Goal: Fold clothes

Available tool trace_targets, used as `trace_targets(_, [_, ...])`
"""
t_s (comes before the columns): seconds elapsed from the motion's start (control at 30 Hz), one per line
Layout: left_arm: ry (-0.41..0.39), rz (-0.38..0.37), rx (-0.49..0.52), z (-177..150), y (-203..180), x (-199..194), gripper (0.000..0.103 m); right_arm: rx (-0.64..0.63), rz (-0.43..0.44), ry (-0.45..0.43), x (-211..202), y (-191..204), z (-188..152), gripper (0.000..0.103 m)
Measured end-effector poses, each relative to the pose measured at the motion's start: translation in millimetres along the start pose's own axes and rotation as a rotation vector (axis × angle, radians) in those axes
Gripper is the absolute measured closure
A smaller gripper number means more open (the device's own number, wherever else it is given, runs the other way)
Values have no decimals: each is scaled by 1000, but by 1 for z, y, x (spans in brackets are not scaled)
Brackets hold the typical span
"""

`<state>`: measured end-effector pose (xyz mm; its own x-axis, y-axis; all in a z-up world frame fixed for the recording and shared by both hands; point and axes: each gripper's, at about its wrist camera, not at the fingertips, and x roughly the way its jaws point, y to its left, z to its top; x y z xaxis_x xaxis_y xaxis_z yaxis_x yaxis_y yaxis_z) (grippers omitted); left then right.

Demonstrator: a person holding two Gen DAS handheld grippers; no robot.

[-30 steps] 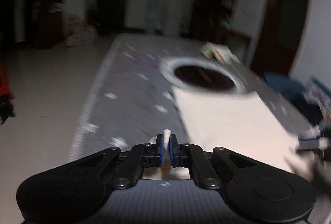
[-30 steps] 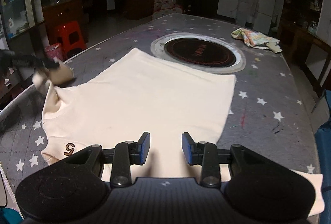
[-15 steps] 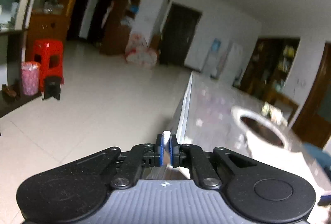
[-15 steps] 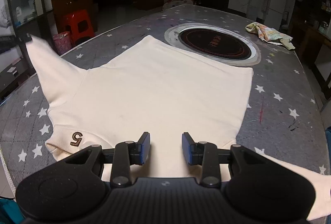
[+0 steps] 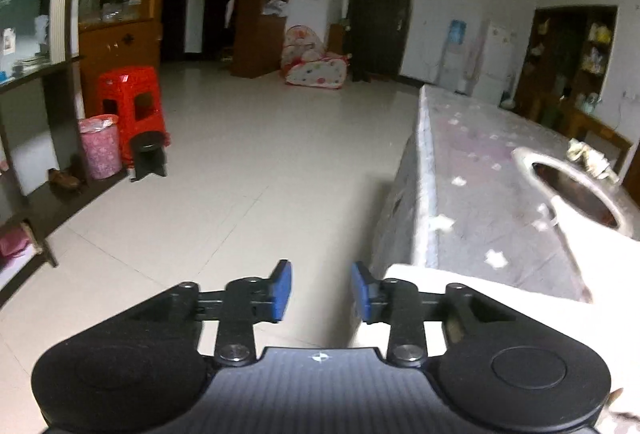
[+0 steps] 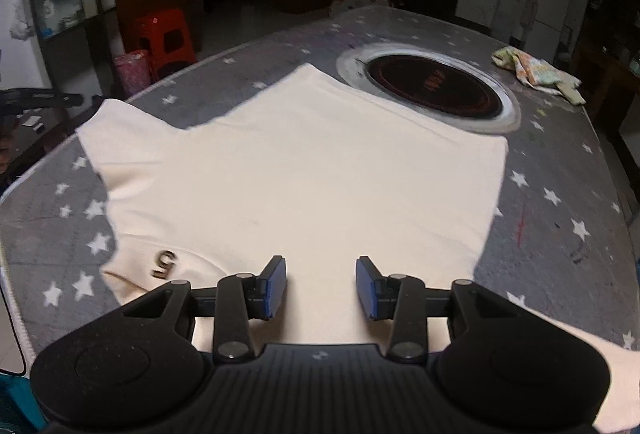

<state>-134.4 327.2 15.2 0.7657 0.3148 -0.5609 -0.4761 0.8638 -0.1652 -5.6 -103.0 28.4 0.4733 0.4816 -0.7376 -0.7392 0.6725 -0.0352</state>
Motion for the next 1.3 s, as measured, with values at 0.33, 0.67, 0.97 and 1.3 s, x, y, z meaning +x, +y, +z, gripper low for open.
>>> trace_targets(0.33, [134,-77,130,0,-34,43,50,-64,51,2,0,22,4,64])
trace_targets(0.67, [16,1,263,14,-59,45,89,-113,88,53,8,32,-4,64])
trace_targets(0.97, [70,52,341,10,-73,68,81,-146,90,45,4,40,-7,64])
trace_targets(1.3, [15,-24,324,17,-85,26,78,-144,103,28,-2,40,-5,64])
